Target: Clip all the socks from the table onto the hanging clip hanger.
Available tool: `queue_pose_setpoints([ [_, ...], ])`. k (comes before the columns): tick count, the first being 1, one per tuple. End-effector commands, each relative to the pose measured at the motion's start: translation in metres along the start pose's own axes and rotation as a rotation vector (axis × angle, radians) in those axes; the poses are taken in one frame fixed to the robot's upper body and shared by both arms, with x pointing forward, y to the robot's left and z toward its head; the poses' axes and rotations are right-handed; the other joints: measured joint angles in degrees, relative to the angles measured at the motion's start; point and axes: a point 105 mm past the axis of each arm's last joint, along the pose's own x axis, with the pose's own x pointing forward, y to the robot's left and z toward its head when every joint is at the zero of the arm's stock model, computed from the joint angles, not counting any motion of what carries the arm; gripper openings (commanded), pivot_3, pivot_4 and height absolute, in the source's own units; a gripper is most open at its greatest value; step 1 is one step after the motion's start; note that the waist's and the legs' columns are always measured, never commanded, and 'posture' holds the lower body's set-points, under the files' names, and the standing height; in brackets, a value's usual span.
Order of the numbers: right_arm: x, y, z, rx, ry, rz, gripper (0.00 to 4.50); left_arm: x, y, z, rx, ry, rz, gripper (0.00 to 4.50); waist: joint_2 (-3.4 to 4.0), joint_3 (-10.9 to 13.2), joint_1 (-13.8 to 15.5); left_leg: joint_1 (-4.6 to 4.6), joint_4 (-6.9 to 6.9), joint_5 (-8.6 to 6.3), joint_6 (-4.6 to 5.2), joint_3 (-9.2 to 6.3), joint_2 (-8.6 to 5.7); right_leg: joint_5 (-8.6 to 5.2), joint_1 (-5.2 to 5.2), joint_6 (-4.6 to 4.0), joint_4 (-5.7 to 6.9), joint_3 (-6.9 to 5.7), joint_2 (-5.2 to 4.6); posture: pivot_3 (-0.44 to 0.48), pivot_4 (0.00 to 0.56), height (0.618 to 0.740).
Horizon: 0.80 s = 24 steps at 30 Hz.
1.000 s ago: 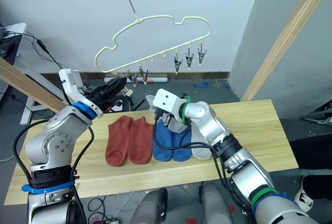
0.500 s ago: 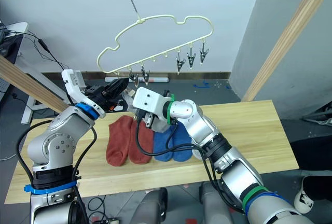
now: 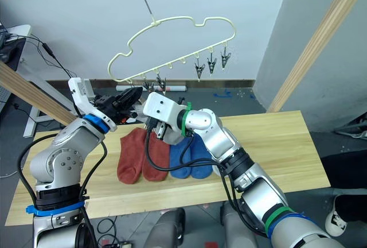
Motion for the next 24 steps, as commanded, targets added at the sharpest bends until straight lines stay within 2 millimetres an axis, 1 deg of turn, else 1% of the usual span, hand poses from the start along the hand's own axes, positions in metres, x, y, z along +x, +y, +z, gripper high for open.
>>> queue_pose_setpoints([
  [1, 0.001, -0.003, 0.026, -0.021, -0.086, -0.009, 0.0, -0.005, -0.003, 0.004, -0.011, -0.013, -0.009, 1.76, 0.0, 0.0, -0.01, 0.0, 0.0, 0.0, 0.0, 0.0, 0.0, 0.0, 0.0, 0.0, 0.0, 0.0, 0.0, -0.006, 0.295, 0.74],
  [4, 0.002, -0.002, 0.024, -0.014, -0.081, -0.008, 0.0, -0.008, -0.007, 0.003, -0.025, -0.002, -0.029, 2.61, 0.0, 0.0, 0.02, 0.0, 0.0, 0.0, 0.0, 0.0, 0.01, 0.0, -0.01, 0.0, 0.01, 0.01, 0.0, -0.003, 0.293, 0.74],
  [6, 0.002, -0.002, 0.023, 0.001, -0.079, -0.01, 0.0, -0.01, -0.006, 0.003, -0.027, -0.001, -0.023, 2.61, 0.0, 0.0, 0.06, -0.01, 0.0, 0.0, 0.0, -0.01, 0.01, 0.0, -0.01, 0.0, 0.0, 0.0, 0.0, -0.002, 0.294, 0.74],
  [9, 0.003, -0.001, 0.022, 0.013, -0.076, -0.008, 0.76, -0.012, -0.005, 0.004, -0.031, 0.0, -0.018, 2.66, 0.0, 0.0, 0.09, -0.01, 0.01, 0.0, 0.0, -0.02, 0.01, 0.0, -0.01, 0.0, 0.01, 0.0, -0.01, -0.002, 0.294, 0.74],
  [11, 0.002, 0.0, 0.021, 0.008, -0.072, -0.005, 1.42, -0.013, -0.005, 0.003, -0.028, 0.002, -0.015, 2.66, 0.0, 0.0, 0.09, 0.0, 0.01, 0.0, 0.0, -0.01, 0.01, 0.0, -0.01, 0.0, 0.03, 0.0, -0.01, 0.001, 0.291, 0.74],
  [12, 0.002, 0.0, 0.021, 0.004, -0.069, -0.002, 1.83, -0.014, -0.004, 0.003, -0.026, 0.002, -0.011, 2.66, -0.01, 0.0, 0.09, 0.0, 0.01, 0.0, 0.0, -0.01, 0.0, 0.0, -0.01, 0.0, 0.03, 0.0, -0.01, 0.001, 0.291, 0.74],
  [14, 0.001, 0.001, 0.019, -0.008, -0.061, 0.002, 2.47, -0.015, -0.002, 0.004, -0.007, -0.002, 0.005, 2.66, -0.01, 0.0, 0.1, 0.0, 0.02, 0.0, 0.0, -0.01, 0.0, 0.0, -0.01, 0.0, 0.04, 0.0, -0.01, -0.002, 0.289, 0.74],
  [16, -0.003, 0.001, 0.015, -0.025, -0.046, 0.004, 2.47, -0.016, 0.007, 0.004, 0.104, -0.005, 0.065, 2.66, -0.01, 0.0, 0.09, 0.0, 0.01, 0.0, 0.0, 0.0, 0.0, 0.0, -0.01, 0.0, 0.04, 0.0, -0.01, -0.008, 0.289, 0.74],
  [18, -0.01, 0.0, 0.009, -0.031, -0.03, 0.002, 2.47, -0.016, 0.012, 0.005, 0.213, -0.016, 0.103, 2.66, -0.01, 0.0, 0.1, 0.0, 0.01, 0.01, -0.01, 0.0, -0.03, 0.0, -0.02, -0.01, 0.03, 0.0, 0.0, -0.015, 0.283, 0.74],
  [21, -0.029, -0.004, 0.0, -0.039, -0.006, -0.014, 2.47, -0.016, 0.009, 0.003, 0.371, -0.035, 0.111, 2.66, -0.01, -0.01, 0.28, -0.02, -0.01, 0.01, -0.02, 0.01, -0.03, 0.0, -0.02, -0.01, 0.0, 0.0, -0.01, -0.019, 0.283, 0.74],
  [24, -0.05, -0.011, -0.004, -0.034, 0.007, -0.04, 2.47, -0.017, 0.005, -0.003, 0.502, -0.055, 0.114, 2.66, -0.01, -0.01, 0.4, -0.04, 0.0, 0.01, -0.01, 0.02, -0.02, 0.0, -0.01, -0.01, -0.03, 0.02, -0.13, -0.033, 0.284, 0.74],
])
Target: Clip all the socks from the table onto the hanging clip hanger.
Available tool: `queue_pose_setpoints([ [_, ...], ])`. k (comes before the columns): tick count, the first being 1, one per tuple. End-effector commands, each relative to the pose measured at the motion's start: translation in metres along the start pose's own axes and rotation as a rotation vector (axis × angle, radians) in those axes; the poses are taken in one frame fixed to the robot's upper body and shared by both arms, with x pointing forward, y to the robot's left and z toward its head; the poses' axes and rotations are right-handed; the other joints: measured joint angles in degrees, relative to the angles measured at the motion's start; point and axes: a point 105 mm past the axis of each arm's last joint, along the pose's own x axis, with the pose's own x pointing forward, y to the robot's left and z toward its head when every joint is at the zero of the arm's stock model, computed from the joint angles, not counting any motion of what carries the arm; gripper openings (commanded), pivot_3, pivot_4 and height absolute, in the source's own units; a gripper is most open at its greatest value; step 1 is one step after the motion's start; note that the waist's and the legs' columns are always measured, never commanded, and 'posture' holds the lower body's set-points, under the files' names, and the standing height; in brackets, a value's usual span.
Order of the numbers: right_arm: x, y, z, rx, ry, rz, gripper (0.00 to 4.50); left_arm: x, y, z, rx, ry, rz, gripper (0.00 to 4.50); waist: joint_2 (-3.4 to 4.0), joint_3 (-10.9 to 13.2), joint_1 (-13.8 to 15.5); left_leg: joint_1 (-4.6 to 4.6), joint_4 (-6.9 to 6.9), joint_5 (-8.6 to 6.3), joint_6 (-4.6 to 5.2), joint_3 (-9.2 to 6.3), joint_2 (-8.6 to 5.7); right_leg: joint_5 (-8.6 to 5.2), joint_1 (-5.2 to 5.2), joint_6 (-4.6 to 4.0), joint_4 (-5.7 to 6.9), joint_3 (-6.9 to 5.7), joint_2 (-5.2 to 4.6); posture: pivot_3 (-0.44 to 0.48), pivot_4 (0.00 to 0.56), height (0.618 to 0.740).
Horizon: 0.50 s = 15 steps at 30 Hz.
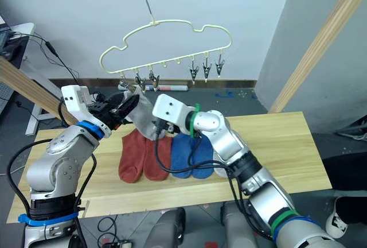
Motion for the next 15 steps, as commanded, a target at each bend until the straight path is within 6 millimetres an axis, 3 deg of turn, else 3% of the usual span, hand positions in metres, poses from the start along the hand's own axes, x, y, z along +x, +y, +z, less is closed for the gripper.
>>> queue_pose_setpoints([
  [1, -0.023, -0.011, 0.017, -0.016, -0.061, -0.039, 2.47, -0.003, -0.011, 0.008, 0.183, -0.079, -0.012, 2.66, 0.0, 0.0, 0.01, -0.01, 0.01, 0.0, 0.0, 0.02, -0.01, 0.0, 0.0, 0.0, -0.01, 0.02, -0.07, -0.033, 0.284, 0.74],
  [9, -0.086, -0.028, 0.028, 0.094, -0.128, -0.095, 2.47, -0.002, -0.028, 0.007, 0.271, -0.179, 0.005, 2.66, -0.01, 0.0, 0.0, -0.01, 0.02, -0.13, 0.25, 0.04, -0.01, 0.0, 0.03, 0.0, 0.01, -0.06, -0.28, -0.041, 0.29, 0.74],
  [15, -0.107, -0.035, 0.025, 0.142, -0.1, -0.141, 2.47, 0.005, -0.025, 0.005, 0.273, -0.21, 0.071, 2.66, -0.02, -0.01, -0.26, 0.02, 0.07, -0.13, 0.29, 0.3, -0.06, 0.0, 0.06, 0.01, 0.11, -0.06, -0.25, -0.05, 0.288, 0.74],
])
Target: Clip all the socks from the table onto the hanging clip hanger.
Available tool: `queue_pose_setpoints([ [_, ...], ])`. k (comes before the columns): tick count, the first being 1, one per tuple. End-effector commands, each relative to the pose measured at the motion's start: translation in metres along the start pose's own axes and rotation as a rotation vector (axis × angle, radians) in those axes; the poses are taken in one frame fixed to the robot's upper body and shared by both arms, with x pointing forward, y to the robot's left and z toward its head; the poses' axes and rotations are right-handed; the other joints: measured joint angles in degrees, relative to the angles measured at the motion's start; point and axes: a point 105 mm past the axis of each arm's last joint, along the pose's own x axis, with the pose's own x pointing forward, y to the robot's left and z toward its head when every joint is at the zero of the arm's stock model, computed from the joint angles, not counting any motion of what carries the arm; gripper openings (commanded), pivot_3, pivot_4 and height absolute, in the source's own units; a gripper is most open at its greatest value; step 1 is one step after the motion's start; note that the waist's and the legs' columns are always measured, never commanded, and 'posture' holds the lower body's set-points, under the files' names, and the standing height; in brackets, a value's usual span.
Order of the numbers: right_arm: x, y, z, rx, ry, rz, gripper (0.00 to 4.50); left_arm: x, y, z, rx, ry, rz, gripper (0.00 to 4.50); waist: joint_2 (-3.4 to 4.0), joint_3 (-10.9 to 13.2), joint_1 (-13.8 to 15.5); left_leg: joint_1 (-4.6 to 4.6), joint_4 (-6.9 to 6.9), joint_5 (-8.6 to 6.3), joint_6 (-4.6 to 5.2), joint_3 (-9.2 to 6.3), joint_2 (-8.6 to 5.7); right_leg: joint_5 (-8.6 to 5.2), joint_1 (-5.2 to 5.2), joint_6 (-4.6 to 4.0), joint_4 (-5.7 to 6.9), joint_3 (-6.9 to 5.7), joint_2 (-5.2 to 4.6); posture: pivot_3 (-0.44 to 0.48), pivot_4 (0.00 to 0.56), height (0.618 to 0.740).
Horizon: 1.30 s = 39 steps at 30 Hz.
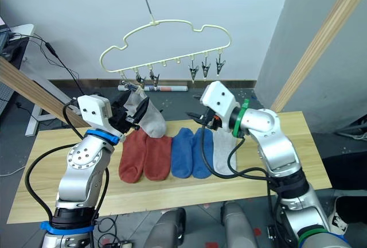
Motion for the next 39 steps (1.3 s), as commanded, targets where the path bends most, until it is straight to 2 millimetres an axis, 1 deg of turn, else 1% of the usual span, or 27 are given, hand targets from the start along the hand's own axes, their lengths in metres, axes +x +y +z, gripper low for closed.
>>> queue_pose_setpoints([
  [1, -0.01, -0.002, 0.011, 0.002, -0.032, -0.022, 2.47, 0.004, 0.006, 0.008, 0.011, -0.047, 0.058, 2.66, 0.0, 0.0, -0.13, 0.01, 0.02, 0.0, 0.0, 0.06, 0.0, 0.0, -0.01, 0.0, 0.06, 0.0, 0.01, -0.05, 0.288, 0.74],
  [3, -0.013, -0.003, 0.01, 0.005, -0.027, -0.027, 2.47, 0.006, 0.006, 0.006, -0.006, -0.045, 0.069, 2.66, -0.01, 0.0, -0.12, 0.04, 0.04, 0.01, 0.01, 0.1, 0.0, 0.0, -0.02, 0.0, 0.2, 0.01, 0.03, -0.063, 0.288, 0.74],
  [7, -0.018, -0.005, 0.011, 0.011, -0.027, -0.038, 2.47, 0.012, 0.0, 0.0, -0.017, -0.044, 0.042, 2.66, -0.01, 0.0, -0.19, 0.06, 0.12, 0.01, 0.02, 0.15, -0.01, 0.0, -0.02, 0.0, 0.32, 0.06, 0.2, -0.069, 0.289, 0.74],
  [12, -0.02, -0.005, 0.015, 0.032, -0.056, -0.02, 2.47, 0.022, 0.006, -0.002, -0.024, -0.064, 0.085, 2.66, -0.02, 0.0, -0.16, 0.09, 0.16, 0.03, 0.03, 0.15, -0.02, 0.0, -0.02, 0.0, 0.42, 0.05, 0.25, -0.07, 0.288, 0.74],
  [18, -0.022, -0.005, 0.016, 0.045, -0.073, -0.003, 2.47, 0.03, 0.01, 0.0, -0.021, -0.09, 0.107, 2.66, -0.03, -0.01, -0.21, 0.09, 0.16, 0.03, 0.03, 0.16, 0.0, 0.0, -0.03, 0.0, 0.43, 0.06, 0.28, -0.073, 0.288, 0.74],
  [25, -0.026, -0.008, 0.011, 0.042, -0.056, -0.01, 2.47, 0.038, 0.018, 0.007, -0.074, -0.116, 0.169, 2.66, -0.04, -0.01, -0.17, 0.08, 0.17, 0.03, 0.03, 0.16, 0.0, 0.0, -0.03, 0.0, 0.43, 0.07, 0.27, -0.079, 0.281, 0.74],
  [32, -0.027, -0.009, 0.01, 0.038, -0.052, -0.016, 2.47, 0.043, 0.017, 0.021, -0.081, -0.157, 0.164, 2.66, -0.04, -0.01, -0.22, 0.09, 0.17, 0.03, 0.02, 0.17, -0.01, 0.0, -0.03, 0.0, 0.43, 0.06, 0.27, -0.083, 0.279, 0.74],
  [39, -0.028, -0.009, 0.009, 0.039, -0.046, -0.014, 2.47, 0.043, 0.017, 0.018, -0.099, -0.138, 0.182, 2.66, -0.04, -0.01, -0.19, 0.08, 0.18, 0.03, 0.02, 0.16, 0.0, 0.0, -0.03, 0.0, 0.44, 0.07, 0.27, -0.082, 0.28, 0.74],
])
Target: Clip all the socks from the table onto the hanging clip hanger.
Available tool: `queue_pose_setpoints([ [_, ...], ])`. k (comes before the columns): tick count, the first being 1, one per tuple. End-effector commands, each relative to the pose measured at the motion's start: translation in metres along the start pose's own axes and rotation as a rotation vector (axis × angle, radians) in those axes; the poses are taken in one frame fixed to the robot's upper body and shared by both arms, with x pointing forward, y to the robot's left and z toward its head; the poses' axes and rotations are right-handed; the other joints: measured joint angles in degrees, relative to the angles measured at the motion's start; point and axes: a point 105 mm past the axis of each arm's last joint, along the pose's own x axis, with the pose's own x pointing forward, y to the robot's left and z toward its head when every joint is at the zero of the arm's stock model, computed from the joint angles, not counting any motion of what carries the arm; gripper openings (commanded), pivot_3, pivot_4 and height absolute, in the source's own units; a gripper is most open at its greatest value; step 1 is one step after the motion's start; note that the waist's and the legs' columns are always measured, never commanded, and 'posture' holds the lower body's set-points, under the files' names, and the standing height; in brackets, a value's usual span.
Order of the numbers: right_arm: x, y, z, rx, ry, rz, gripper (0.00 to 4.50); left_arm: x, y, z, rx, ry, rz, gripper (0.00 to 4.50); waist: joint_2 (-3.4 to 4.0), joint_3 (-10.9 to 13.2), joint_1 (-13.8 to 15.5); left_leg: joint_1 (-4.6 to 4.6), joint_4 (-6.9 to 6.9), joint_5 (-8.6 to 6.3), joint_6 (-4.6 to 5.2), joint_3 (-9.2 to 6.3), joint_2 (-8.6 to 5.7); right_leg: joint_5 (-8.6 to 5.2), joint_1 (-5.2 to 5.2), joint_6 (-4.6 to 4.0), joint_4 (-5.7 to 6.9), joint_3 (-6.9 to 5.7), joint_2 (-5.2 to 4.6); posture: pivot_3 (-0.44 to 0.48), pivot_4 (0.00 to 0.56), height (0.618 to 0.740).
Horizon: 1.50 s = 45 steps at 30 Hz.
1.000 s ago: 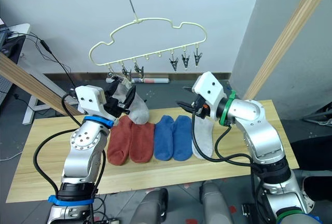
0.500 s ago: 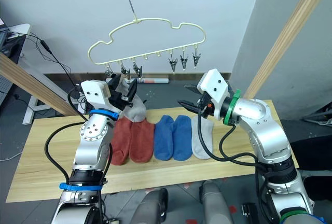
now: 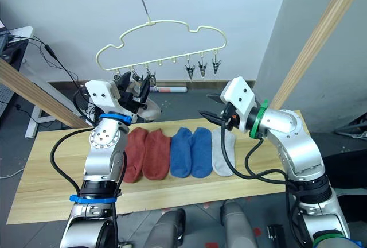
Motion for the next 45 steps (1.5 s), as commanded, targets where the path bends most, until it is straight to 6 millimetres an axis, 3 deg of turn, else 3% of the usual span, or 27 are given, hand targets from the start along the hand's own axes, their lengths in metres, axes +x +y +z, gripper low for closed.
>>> queue_pose_setpoints([
  [1, -0.005, -0.002, 0.01, -0.024, -0.04, -0.007, 2.47, 0.001, 0.005, 0.014, -0.007, -0.052, 0.029, 2.66, 0.0, 0.0, -0.01, 0.0, 0.0, 0.0, 0.0, 0.0, 0.0, 0.0, 0.0, 0.0, 0.0, 0.0, 0.0, -0.082, 0.279, 0.74],
  [12, -0.005, -0.003, 0.011, -0.012, -0.043, -0.017, 2.47, 0.006, 0.003, 0.019, -0.003, -0.067, 0.036, 2.66, 0.0, 0.0, -0.01, 0.0, 0.02, 0.0, 0.0, 0.0, 0.0, 0.0, 0.0, 0.0, 0.03, -0.01, 0.01, -0.086, 0.279, 0.74],
  [15, -0.005, -0.001, 0.011, -0.007, -0.042, -0.012, 2.5, 0.008, 0.001, 0.02, -0.009, -0.074, 0.029, 2.09, 0.0, 0.0, 0.0, 0.0, 0.02, 0.0, 0.0, 0.0, 0.0, 0.0, 0.0, 0.0, 0.03, 0.0, 0.0, -0.087, 0.279, 0.74],
  [19, -0.006, 0.001, 0.011, -0.001, -0.039, -0.008, 2.5, 0.006, 0.0, 0.02, -0.017, -0.075, 0.022, 0.84, 0.0, 0.0, -0.01, 0.0, 0.02, 0.0, 0.0, 0.01, -0.01, 0.0, 0.0, 0.0, 0.03, 0.0, 0.0, -0.089, 0.279, 0.74],
  [23, -0.006, 0.001, 0.004, 0.01, -0.01, -0.031, 2.5, 0.002, 0.002, 0.02, -0.014, -0.072, 0.026, 0.17, -0.01, 0.0, -0.02, 0.0, 0.03, 0.0, 0.0, 0.01, 0.0, 0.0, 0.0, 0.0, 0.05, 0.0, 0.0, -0.087, 0.279, 0.74],
  [25, -0.006, 0.001, -0.005, 0.014, 0.023, -0.052, 2.5, 0.001, 0.004, 0.021, -0.01, -0.073, 0.028, 0.1, -0.03, -0.02, 0.0, 0.0, 0.03, 0.0, 0.0, 0.0, 0.0, 0.0, 0.0, 0.0, 0.05, 0.0, 0.0, -0.086, 0.279, 0.74],
  [28, -0.006, 0.006, -0.042, 0.029, 0.127, -0.085, 3.08, 0.001, 0.009, 0.022, 0.001, -0.07, 0.028, 0.1, -0.06, -0.04, 0.01, 0.0, 0.03, 0.0, 0.0, 0.0, 0.0, 0.0, 0.0, 0.0, 0.05, 0.0, 0.0, -0.083, 0.281, 0.74],
  [32, -0.003, 0.008, -0.086, 0.015, 0.246, -0.13, 4.48, 0.001, 0.012, 0.023, 0.015, -0.064, 0.015, 0.1, -0.08, -0.05, -0.05, 0.04, 0.06, 0.01, 0.0, 0.06, -0.02, 0.0, 0.0, 0.0, 0.09, 0.04, 0.01, -0.086, 0.282, 0.74],
  [37, 0.004, -0.004, -0.133, 0.031, 0.35, -0.233, 4.5, 0.0, 0.013, 0.023, 0.021, -0.052, 0.005, 0.1, -0.08, -0.05, -0.1, 0.08, 0.13, 0.02, -0.02, 0.1, -0.03, 0.01, 0.0, -0.01, 0.16, 0.07, 0.1, -0.082, 0.282, 0.74],
  [45, 0.021, -0.01, -0.184, 0.165, 0.455, -0.327, 4.5, -0.003, 0.014, 0.022, 0.028, -0.026, -0.019, 0.1, -0.08, -0.05, -0.17, 0.1, 0.1, 0.04, -0.06, 0.1, 0.04, 0.05, -0.02, -0.08, 0.18, 0.09, 0.27, -0.046, 0.279, 0.74],
])
